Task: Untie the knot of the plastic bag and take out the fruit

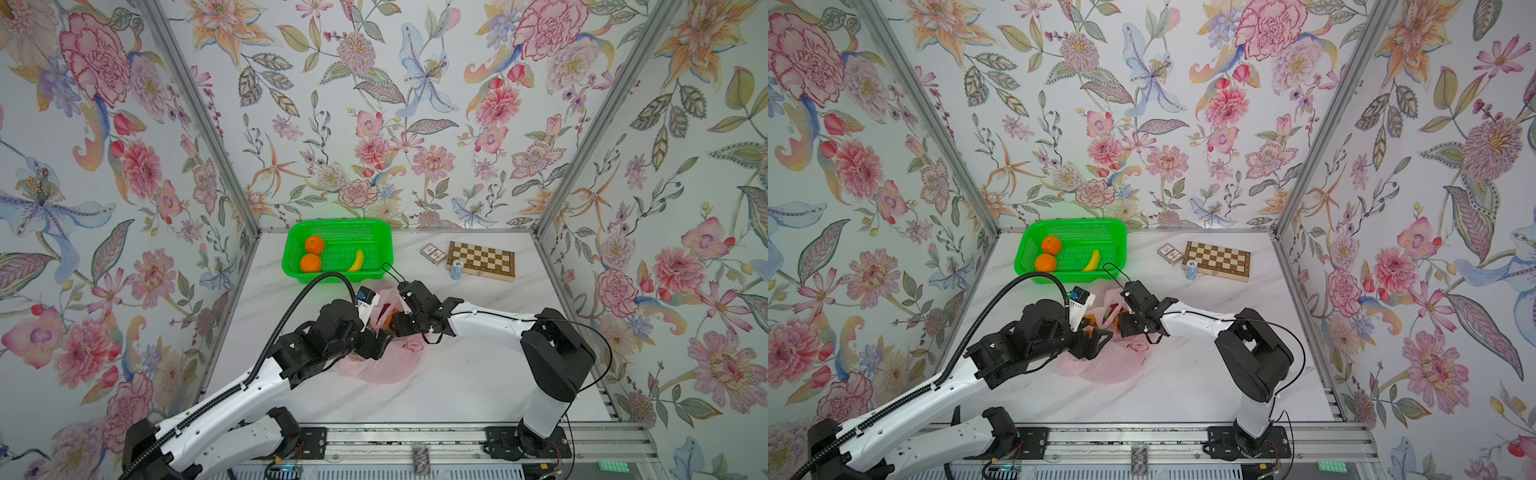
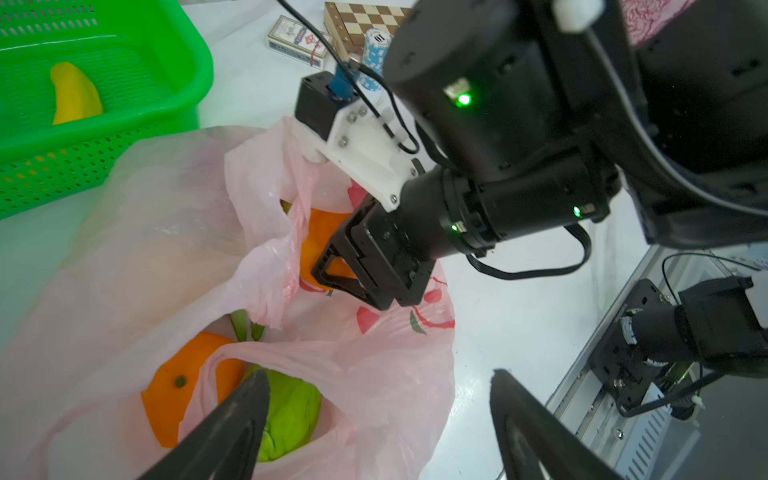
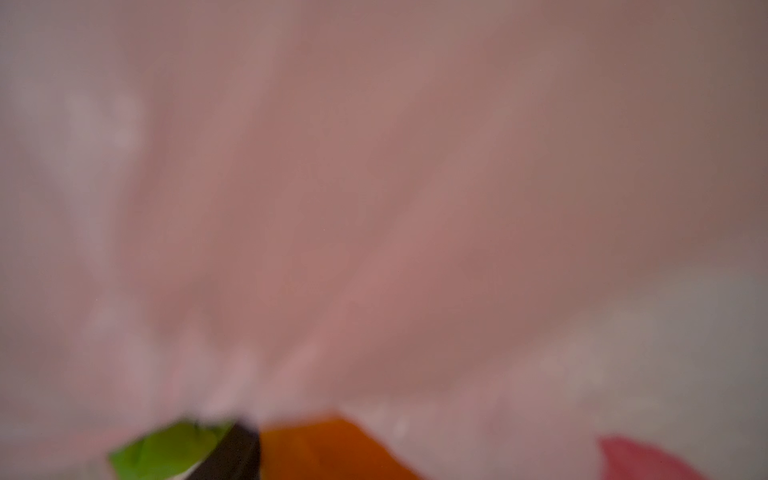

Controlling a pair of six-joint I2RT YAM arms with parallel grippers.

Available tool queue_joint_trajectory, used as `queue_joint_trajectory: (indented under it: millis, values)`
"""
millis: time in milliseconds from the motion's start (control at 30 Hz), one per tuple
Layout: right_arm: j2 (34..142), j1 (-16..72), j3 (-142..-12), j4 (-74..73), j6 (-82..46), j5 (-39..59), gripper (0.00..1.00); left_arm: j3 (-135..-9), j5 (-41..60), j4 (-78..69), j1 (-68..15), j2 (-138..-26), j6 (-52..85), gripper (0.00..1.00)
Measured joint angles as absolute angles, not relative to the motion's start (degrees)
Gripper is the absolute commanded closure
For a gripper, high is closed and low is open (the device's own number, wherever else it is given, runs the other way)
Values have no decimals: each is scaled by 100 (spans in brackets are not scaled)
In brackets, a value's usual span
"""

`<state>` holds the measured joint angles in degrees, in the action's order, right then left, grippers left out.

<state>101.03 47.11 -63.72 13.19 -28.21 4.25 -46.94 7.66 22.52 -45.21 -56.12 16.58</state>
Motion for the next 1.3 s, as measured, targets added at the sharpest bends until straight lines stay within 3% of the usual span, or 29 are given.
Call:
queue_joint_trajectory:
  millis: [433,733,1000,1133,1300]
  values:
    - [9301,4532,-5389,196,-3481,1446,46,-4853,1017,1273,-3387,-6910,1479,32]
    - [8788,4445,-4895,-819,-3802,2032,46,-5129,974,489,-3022,-7992,1306,35]
    - [8497,4069,-4239,-2248,-4766,2235,45,-4947,1050,180,-2993,-7988,1131,26]
    - [8497,3887,-4029,-2838,-5256,2285,46,-4652,1227,183,-2987,-7607,945,20]
    - [8510,3765,-4003,-2998,-5594,2349,48,-4442,1664,189,-2858,-6943,405,19]
